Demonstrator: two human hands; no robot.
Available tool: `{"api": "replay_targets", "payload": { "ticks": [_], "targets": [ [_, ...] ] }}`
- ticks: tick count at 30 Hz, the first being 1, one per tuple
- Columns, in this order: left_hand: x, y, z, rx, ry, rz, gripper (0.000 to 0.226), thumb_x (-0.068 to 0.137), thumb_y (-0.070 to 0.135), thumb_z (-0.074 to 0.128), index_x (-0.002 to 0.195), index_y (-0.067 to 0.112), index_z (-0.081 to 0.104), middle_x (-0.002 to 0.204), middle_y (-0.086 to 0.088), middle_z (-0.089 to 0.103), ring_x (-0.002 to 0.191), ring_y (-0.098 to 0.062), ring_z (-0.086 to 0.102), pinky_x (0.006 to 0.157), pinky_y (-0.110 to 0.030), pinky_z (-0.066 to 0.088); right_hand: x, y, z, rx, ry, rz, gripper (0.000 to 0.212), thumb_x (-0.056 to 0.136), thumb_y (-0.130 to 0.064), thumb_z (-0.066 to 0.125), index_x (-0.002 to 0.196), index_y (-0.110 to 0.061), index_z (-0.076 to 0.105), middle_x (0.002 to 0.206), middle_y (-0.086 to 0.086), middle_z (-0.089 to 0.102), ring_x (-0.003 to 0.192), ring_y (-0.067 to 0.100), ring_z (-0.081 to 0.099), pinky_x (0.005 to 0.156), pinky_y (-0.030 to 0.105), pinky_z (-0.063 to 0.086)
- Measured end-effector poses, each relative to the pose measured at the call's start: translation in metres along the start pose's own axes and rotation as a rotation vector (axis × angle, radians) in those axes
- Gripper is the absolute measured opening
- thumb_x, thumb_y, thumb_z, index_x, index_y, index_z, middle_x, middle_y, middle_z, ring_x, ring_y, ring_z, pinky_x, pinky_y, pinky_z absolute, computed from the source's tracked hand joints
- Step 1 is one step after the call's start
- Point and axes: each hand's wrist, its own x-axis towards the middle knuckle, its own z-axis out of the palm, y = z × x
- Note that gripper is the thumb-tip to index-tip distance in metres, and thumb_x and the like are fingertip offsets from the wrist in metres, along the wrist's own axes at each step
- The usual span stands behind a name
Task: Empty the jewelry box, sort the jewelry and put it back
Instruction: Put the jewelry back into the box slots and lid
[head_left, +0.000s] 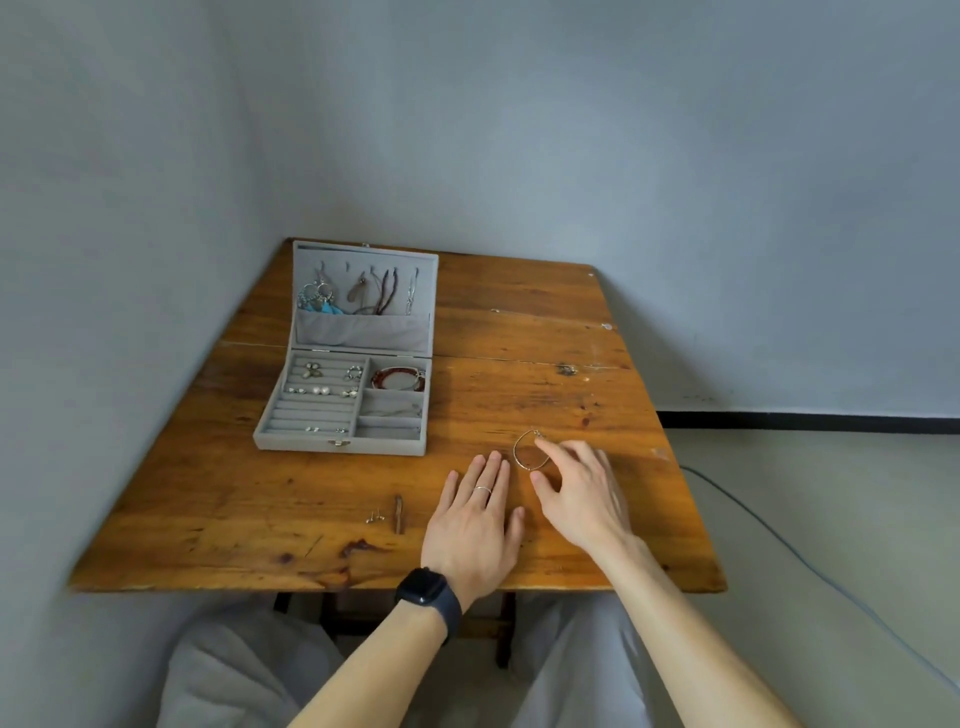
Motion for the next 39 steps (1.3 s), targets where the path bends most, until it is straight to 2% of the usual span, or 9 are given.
{"api": "replay_targets", "payload": {
  "ticks": [11, 16, 20, 22, 24, 26, 28, 31, 39],
  "targets": [
    [0.001, -0.001, 0.001, -0.009, -0.006, 0.003, 0.065, 0.103, 0.053, 0.012, 0.159, 0.020, 0.012, 0.167, 0.004, 0.008, 0.154, -0.014, -0.001, 0.122, -0.037, -0.004, -0.014, -0.003, 0.012, 0.024, 0.171, -0.031, 0.011, 0.096, -0.033, 0.060, 0.098, -0.027, 0.069, 0.115, -0.006, 0.063, 0.099, 0.020, 0.054, 0.082, 0.034, 0.047],
    [0.002, -0.004, 0.003, -0.025, 0.006, 0.007, 0.065, 0.102, 0.054, 0.015, 0.159, 0.022, 0.012, 0.167, 0.005, 0.008, 0.153, -0.012, -0.001, 0.121, -0.035, -0.006, -0.016, -0.008, 0.011, -0.102, 0.073, -0.031, 0.022, 0.102, -0.032, 0.049, 0.108, -0.018, 0.066, 0.118, -0.004, 0.056, 0.107, 0.019, 0.050, 0.089, 0.034, 0.043],
    [0.004, -0.006, 0.001, -0.114, 0.017, 0.017, 0.062, 0.102, 0.056, 0.024, 0.158, 0.038, 0.005, 0.166, 0.007, 0.015, 0.153, -0.013, 0.005, 0.122, -0.036, -0.001, -0.023, -0.004, -0.002, 0.229, -0.086, -0.004, 0.024, 0.104, -0.033, 0.047, 0.111, -0.019, 0.063, 0.117, -0.009, 0.055, 0.106, 0.008, 0.052, 0.093, 0.024, 0.042],
    [0.008, -0.006, -0.004, -0.221, 0.015, 0.002, 0.057, 0.100, 0.060, 0.032, 0.154, 0.048, 0.020, 0.162, 0.010, 0.026, 0.152, -0.015, 0.014, 0.122, -0.039, 0.007, -0.026, -0.003, -0.016, 0.438, -0.205, 0.096, 0.021, 0.103, -0.040, 0.047, 0.106, -0.026, 0.063, 0.103, -0.017, 0.062, 0.094, -0.001, 0.058, 0.080, 0.016, 0.044],
    [0.014, -0.009, -0.012, -0.306, 0.018, -0.015, 0.040, 0.097, 0.063, 0.041, 0.134, 0.050, 0.053, 0.154, 0.011, 0.041, 0.147, -0.016, 0.026, 0.119, -0.041, 0.016, -0.028, -0.002, -0.027, 0.568, -0.265, 0.134, 0.020, 0.103, -0.041, 0.047, 0.099, -0.030, 0.062, 0.088, -0.018, 0.069, 0.082, -0.003, 0.063, 0.069, 0.014, 0.042],
    [0.020, -0.012, -0.019, -0.397, 0.011, -0.012, 0.030, 0.095, 0.061, 0.050, 0.112, 0.044, 0.069, 0.136, 0.014, 0.059, 0.135, -0.013, 0.043, 0.115, -0.042, 0.029, -0.031, 0.000, -0.036, 0.632, -0.271, 0.132, 0.017, 0.103, -0.039, 0.047, 0.098, -0.029, 0.061, 0.087, -0.019, 0.071, 0.078, -0.001, 0.065, 0.068, 0.017, 0.044],
    [0.025, -0.013, -0.031, -0.575, -0.019, -0.023, 0.025, 0.094, 0.056, 0.057, 0.102, 0.039, 0.072, 0.113, 0.021, 0.069, 0.113, -0.003, 0.058, 0.103, -0.038, 0.046, -0.033, 0.002, -0.042, 0.681, -0.254, 0.132, 0.013, 0.101, -0.037, 0.052, 0.098, -0.029, 0.062, 0.086, -0.015, 0.072, 0.076, 0.001, 0.064, 0.068, 0.019, 0.047],
    [0.041, -0.010, -0.050, -0.727, -0.071, -0.055, 0.020, 0.093, 0.051, 0.062, 0.094, 0.034, 0.073, 0.094, 0.021, 0.071, 0.094, 0.002, 0.063, 0.088, -0.025, 0.052, -0.031, 0.008, -0.051, 0.809, -0.219, 0.162, 0.008, 0.096, -0.036, 0.063, 0.101, -0.033, 0.069, 0.090, -0.014, 0.073, 0.080, 0.002, 0.067, 0.068, 0.019, 0.053],
    [0.108, 0.001, -0.073, -0.595, -0.085, 0.022, 0.020, 0.096, 0.046, 0.060, 0.097, 0.030, 0.072, 0.095, 0.013, 0.070, 0.089, -0.004, 0.063, 0.072, -0.013, 0.047, 0.009, 0.041, -0.068, 0.637, -0.089, 0.157, 0.010, 0.095, -0.035, 0.064, 0.096, -0.034, 0.074, 0.093, -0.021, 0.072, 0.091, 0.000, 0.065, 0.081, 0.023, 0.056]
  ]
}}
